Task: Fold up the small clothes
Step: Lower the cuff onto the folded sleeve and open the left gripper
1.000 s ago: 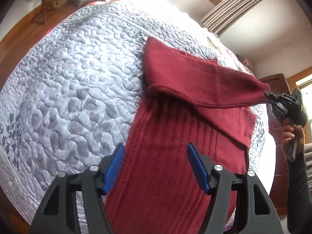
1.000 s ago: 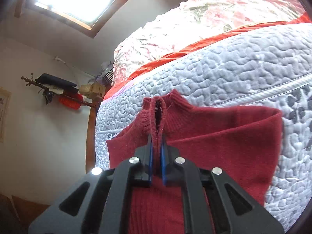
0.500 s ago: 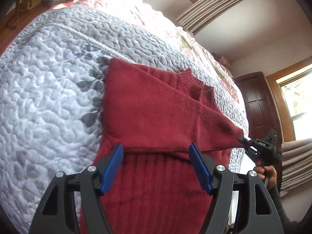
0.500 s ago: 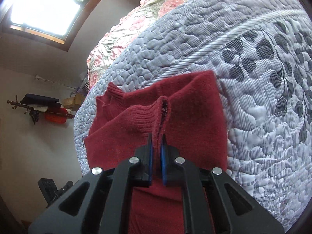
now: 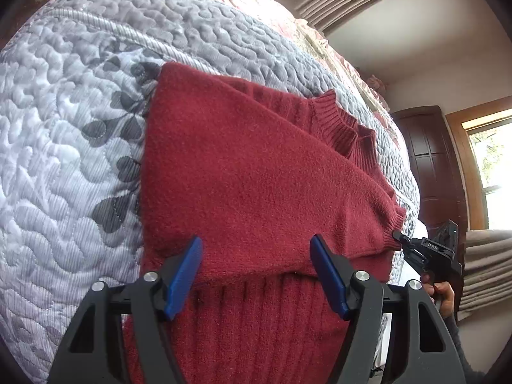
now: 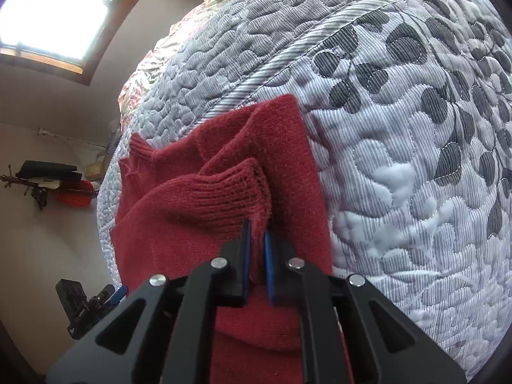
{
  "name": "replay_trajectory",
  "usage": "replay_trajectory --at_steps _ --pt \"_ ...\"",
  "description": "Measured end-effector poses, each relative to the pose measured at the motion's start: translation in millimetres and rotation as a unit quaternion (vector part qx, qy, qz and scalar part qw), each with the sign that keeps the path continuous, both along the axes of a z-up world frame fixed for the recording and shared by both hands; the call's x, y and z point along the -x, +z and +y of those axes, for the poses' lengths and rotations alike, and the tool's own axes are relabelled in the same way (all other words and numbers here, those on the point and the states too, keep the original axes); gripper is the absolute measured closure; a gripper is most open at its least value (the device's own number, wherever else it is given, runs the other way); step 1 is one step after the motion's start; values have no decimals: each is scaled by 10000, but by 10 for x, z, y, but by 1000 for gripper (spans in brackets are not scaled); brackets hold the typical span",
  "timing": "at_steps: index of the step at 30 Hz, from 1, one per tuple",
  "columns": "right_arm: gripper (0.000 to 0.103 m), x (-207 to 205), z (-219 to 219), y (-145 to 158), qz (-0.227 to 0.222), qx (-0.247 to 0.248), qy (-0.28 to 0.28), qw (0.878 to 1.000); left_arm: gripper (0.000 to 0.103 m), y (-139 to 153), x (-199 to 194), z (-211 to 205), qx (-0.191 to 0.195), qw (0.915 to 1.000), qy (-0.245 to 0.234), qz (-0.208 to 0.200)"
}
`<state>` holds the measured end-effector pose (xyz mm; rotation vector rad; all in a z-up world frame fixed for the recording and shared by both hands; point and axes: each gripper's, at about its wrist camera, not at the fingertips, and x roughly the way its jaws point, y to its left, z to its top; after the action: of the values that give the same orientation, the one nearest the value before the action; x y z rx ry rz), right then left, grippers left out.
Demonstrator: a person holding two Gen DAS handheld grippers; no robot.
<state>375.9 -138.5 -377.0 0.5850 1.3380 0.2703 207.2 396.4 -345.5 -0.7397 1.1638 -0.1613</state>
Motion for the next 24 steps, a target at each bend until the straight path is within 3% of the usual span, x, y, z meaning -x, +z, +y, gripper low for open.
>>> replay_trajectory --at_steps 5,13,18,20,21,24 --pt "94 -4 0 -42 53 77 10 10000 33 -50 -34 9 -24 10000 -21 58" --pt "93 167 81 395 -466 130 127 9987 29 145 -87 -12 35 9998 -157 -138" --pt "93 114 191 74 -166 227 205 9994 29 -42 -158 7 36 9998 -120 138" --pt "103 105 145 -55 -80 256 122 9996 29 -137 -155 25 -8 9996 -124 247" --pt "103 98 118 -96 -57 245 73 9997 29 -176 -147 31 -20 9995 -139 280" --pt "101 101 91 -30 -96 175 57 9998 29 -159 -113 67 20 9995 -112 304"
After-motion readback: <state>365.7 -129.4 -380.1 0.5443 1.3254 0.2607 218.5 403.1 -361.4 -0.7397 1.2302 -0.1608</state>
